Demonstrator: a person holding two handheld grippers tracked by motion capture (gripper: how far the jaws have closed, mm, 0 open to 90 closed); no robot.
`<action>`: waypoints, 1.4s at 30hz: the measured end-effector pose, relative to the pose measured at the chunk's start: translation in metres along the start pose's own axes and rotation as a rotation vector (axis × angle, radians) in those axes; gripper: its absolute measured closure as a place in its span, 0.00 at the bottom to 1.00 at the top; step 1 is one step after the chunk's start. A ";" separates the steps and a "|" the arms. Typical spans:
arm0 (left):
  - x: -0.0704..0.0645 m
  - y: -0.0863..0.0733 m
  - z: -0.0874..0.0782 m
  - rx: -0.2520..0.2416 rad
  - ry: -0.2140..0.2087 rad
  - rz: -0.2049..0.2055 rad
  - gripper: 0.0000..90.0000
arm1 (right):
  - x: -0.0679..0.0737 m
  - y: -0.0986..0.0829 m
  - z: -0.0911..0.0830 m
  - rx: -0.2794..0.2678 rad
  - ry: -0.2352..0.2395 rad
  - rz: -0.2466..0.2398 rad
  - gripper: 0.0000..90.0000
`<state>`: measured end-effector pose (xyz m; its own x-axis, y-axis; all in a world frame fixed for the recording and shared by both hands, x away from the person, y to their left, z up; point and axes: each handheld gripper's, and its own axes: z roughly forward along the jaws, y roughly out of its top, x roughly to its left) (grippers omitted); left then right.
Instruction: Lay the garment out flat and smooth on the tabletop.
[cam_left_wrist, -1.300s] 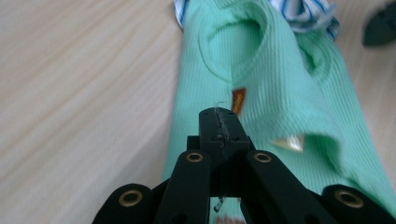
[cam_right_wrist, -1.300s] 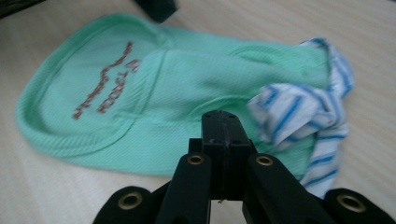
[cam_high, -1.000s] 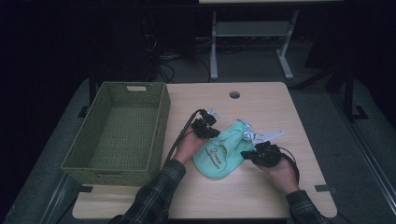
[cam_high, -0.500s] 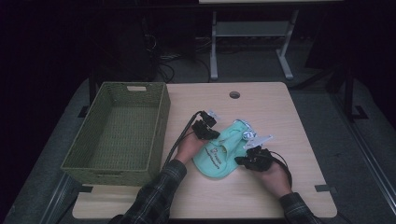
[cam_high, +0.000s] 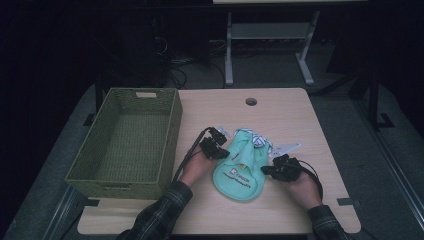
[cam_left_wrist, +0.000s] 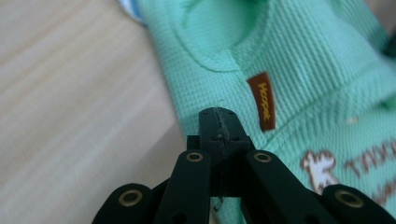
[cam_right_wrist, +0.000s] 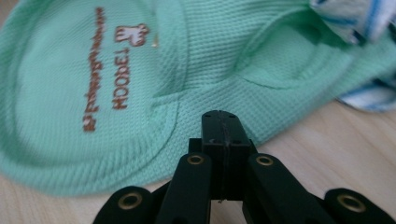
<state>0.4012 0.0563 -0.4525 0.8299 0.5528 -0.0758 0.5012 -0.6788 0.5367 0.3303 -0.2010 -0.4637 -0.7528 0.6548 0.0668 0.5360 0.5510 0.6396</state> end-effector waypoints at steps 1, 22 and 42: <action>-0.002 -0.002 -0.002 0.009 -0.003 0.008 1.00 | -0.001 0.000 -0.001 0.006 -0.004 0.005 1.00; -0.028 -0.034 -0.017 -0.025 -0.025 0.035 1.00 | -0.027 0.017 -0.007 -0.060 -0.026 0.050 0.94; -0.026 -0.036 -0.017 -0.035 -0.041 0.023 1.00 | -0.052 0.047 0.040 -0.055 -0.022 0.125 0.88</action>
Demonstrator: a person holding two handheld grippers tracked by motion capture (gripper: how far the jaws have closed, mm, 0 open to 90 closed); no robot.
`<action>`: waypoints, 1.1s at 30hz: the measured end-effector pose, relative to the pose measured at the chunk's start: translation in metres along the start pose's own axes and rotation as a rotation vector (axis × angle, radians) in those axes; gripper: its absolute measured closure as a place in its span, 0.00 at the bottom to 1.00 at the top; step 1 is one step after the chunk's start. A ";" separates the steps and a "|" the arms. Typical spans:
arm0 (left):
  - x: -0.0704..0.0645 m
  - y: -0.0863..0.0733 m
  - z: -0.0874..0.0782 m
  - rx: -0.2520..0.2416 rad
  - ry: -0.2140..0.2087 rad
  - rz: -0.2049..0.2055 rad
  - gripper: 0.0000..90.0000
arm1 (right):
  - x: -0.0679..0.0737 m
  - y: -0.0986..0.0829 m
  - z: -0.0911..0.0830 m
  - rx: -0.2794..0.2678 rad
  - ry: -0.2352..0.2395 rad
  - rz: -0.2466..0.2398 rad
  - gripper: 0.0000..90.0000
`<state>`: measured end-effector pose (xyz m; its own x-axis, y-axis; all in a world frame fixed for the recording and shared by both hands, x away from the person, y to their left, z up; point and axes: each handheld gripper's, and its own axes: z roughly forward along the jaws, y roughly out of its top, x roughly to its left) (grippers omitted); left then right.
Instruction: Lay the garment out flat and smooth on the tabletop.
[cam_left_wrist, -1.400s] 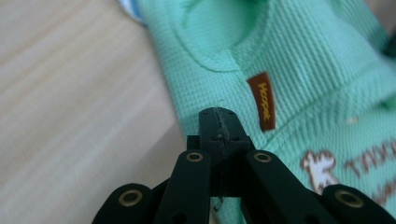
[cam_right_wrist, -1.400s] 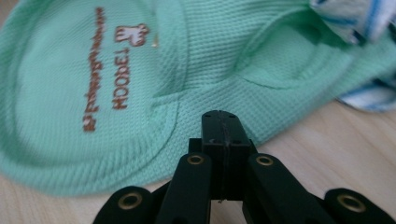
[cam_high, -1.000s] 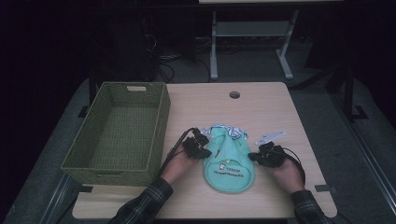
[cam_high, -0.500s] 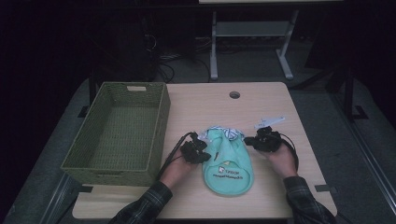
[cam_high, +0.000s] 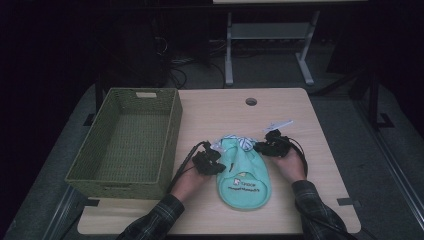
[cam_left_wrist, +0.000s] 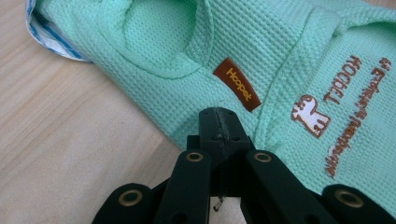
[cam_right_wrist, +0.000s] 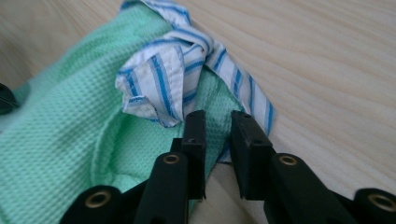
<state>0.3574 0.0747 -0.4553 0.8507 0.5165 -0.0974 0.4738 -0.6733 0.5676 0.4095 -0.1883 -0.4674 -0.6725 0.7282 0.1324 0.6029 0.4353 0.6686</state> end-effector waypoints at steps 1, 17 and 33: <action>0.000 0.000 0.000 0.001 0.000 0.002 1.00 | 0.000 -0.001 0.001 -0.007 0.005 -0.002 0.92; 0.001 -0.001 0.000 -0.012 -0.003 -0.021 1.00 | -0.020 -0.004 -0.006 -0.001 -0.096 -0.022 1.00; -0.001 0.003 -0.008 -0.093 -0.002 -0.038 0.97 | 0.008 -0.021 -0.040 -0.075 0.004 -0.052 1.00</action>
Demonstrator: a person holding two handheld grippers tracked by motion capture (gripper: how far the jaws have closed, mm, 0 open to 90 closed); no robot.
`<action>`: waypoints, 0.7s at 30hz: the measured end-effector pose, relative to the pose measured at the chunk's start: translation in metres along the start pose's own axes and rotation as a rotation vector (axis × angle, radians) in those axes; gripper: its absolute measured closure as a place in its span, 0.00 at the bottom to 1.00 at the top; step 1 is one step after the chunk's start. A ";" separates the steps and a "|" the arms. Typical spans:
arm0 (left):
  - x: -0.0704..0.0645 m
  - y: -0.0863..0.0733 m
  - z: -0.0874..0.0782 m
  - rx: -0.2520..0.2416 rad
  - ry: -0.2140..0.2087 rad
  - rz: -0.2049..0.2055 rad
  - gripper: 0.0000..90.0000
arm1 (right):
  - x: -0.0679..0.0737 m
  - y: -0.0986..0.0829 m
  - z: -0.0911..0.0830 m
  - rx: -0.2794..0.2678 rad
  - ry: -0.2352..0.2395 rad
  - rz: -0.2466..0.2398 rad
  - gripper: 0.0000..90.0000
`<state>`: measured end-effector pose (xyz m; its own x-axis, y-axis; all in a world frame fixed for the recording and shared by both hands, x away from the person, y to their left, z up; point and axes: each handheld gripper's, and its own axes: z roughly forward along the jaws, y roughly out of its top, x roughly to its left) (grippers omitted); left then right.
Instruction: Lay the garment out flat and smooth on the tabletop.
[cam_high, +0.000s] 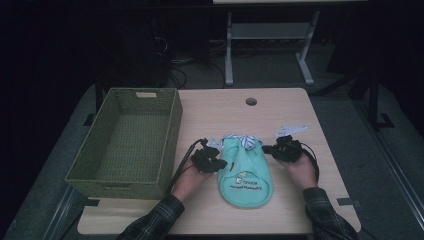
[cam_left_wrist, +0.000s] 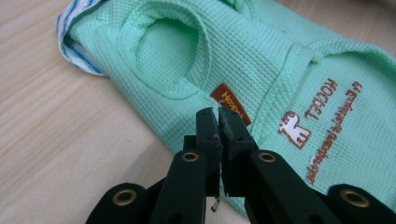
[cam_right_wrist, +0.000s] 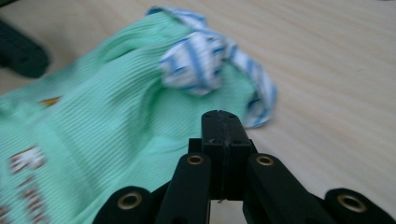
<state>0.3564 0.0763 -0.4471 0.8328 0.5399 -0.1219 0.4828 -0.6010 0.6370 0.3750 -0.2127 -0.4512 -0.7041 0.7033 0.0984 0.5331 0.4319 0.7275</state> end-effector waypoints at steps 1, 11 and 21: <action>-0.001 0.000 0.002 0.001 0.002 -0.005 0.97 | 0.003 -0.003 -0.001 0.003 0.017 -0.001 1.00; 0.002 -0.007 0.007 0.069 0.011 0.007 0.99 | 0.013 -0.022 0.003 0.085 0.053 -0.006 1.00; -0.006 -0.017 -0.001 0.076 -0.013 0.012 1.00 | 0.025 -0.029 -0.006 0.107 0.028 -0.046 1.00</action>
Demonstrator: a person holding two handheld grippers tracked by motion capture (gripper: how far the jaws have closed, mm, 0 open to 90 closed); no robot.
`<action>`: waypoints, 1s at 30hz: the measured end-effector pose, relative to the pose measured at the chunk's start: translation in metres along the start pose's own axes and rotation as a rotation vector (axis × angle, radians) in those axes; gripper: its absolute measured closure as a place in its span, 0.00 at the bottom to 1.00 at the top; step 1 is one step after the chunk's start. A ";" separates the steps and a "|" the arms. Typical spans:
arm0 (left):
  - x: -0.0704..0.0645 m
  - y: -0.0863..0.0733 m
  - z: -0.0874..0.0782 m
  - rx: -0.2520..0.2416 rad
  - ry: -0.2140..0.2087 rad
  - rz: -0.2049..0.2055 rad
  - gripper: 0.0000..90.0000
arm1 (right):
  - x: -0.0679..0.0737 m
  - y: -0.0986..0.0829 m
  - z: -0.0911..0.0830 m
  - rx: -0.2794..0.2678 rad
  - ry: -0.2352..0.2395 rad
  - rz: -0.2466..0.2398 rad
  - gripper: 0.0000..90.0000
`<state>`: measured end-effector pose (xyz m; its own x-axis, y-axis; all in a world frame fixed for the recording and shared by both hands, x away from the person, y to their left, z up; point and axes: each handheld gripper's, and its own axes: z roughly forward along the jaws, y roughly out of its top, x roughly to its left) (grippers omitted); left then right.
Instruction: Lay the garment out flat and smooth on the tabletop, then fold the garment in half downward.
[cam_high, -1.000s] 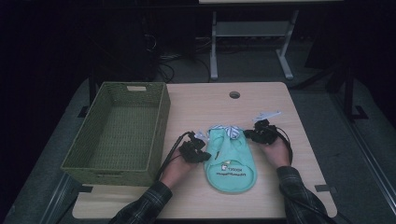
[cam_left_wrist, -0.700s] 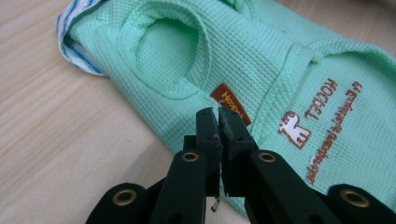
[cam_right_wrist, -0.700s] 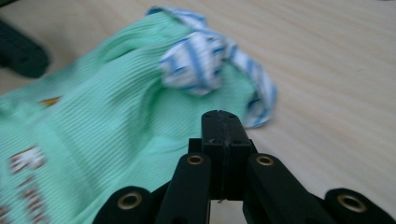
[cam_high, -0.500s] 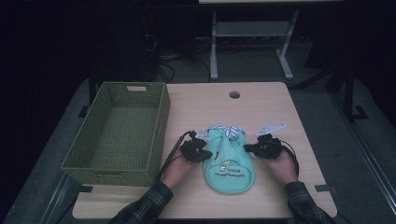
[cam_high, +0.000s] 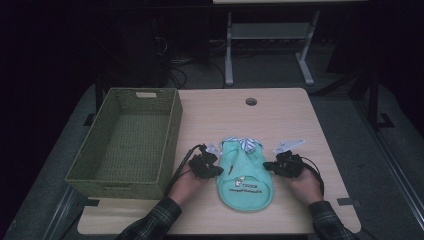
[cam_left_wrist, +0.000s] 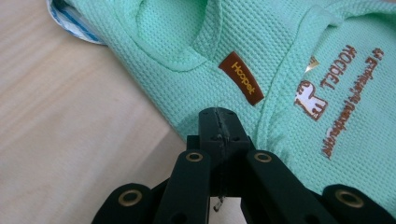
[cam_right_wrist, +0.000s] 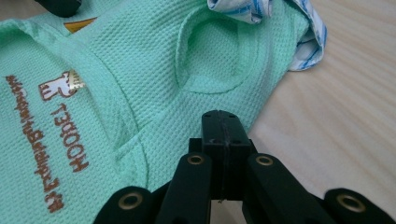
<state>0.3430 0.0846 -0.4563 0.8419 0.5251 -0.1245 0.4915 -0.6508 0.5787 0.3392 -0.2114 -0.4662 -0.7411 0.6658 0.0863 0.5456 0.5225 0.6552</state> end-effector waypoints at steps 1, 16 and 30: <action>-0.002 -0.001 0.000 -0.003 -0.003 0.001 1.00 | 0.000 -0.001 -0.001 0.001 -0.001 -0.006 1.00; -0.015 0.000 0.001 0.010 -0.049 0.025 0.96 | 0.007 -0.013 -0.014 -0.004 0.021 0.003 1.00; -0.007 0.013 -0.004 -0.037 -0.029 0.018 0.80 | 0.010 -0.009 -0.024 -0.049 0.034 -0.001 0.95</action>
<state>0.3429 0.0744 -0.4447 0.8567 0.4973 -0.1370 0.4686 -0.6390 0.6100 0.3177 -0.2222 -0.4529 -0.7549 0.6463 0.1112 0.5260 0.4955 0.6913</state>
